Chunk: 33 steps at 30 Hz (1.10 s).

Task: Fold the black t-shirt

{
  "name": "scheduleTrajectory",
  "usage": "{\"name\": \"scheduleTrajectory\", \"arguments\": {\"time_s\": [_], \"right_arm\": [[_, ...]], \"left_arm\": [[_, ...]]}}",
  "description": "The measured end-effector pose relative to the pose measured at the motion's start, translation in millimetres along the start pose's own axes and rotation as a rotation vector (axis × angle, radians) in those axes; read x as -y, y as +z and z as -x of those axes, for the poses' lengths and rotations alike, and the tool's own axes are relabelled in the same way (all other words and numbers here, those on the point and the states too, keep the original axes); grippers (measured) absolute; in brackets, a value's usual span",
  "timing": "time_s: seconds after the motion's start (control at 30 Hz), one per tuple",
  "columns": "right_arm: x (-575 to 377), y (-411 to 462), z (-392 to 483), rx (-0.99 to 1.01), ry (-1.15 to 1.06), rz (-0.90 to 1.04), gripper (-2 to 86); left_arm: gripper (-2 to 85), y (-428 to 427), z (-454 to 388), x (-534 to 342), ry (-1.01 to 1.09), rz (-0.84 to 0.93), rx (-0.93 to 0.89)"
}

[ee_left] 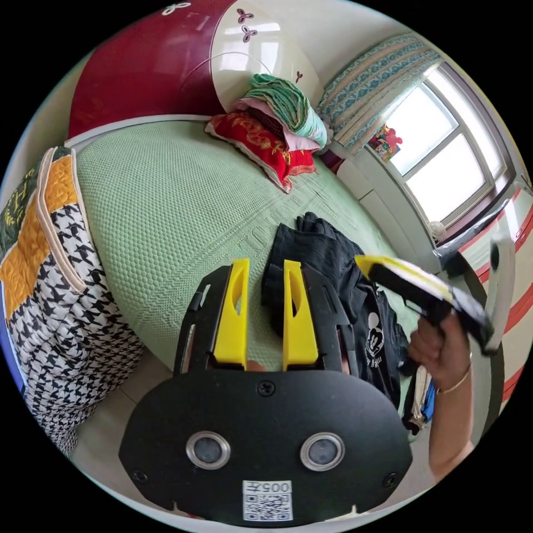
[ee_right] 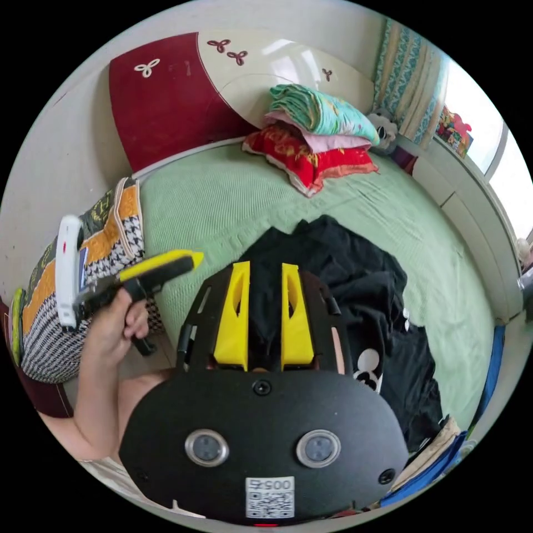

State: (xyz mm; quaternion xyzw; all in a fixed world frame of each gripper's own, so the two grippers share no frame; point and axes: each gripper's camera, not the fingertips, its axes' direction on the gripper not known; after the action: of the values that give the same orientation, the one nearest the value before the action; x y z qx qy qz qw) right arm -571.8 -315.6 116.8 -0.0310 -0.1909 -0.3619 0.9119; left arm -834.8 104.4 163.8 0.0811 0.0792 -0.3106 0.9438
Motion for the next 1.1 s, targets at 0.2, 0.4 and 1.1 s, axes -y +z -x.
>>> {"name": "scheduleTrajectory", "arguments": {"time_s": [0.2, 0.4, 1.1], "right_arm": [[84.8, 88.6, -27.8, 0.073, 0.055, 0.209, 10.3], [105.0, 164.3, -59.3, 0.053, 0.161, 0.363, 9.8], [48.3, 0.1, -211.1, 0.208, 0.317, -0.037, -1.2]], "left_arm": [[11.7, 20.1, 0.5, 10.9, 0.047, 0.062, 0.007], [13.4, 51.2, 9.0, 17.1, 0.018, 0.199, -0.101], [12.9, 21.3, -6.9, 17.3, 0.039, -0.100, 0.004]]}}
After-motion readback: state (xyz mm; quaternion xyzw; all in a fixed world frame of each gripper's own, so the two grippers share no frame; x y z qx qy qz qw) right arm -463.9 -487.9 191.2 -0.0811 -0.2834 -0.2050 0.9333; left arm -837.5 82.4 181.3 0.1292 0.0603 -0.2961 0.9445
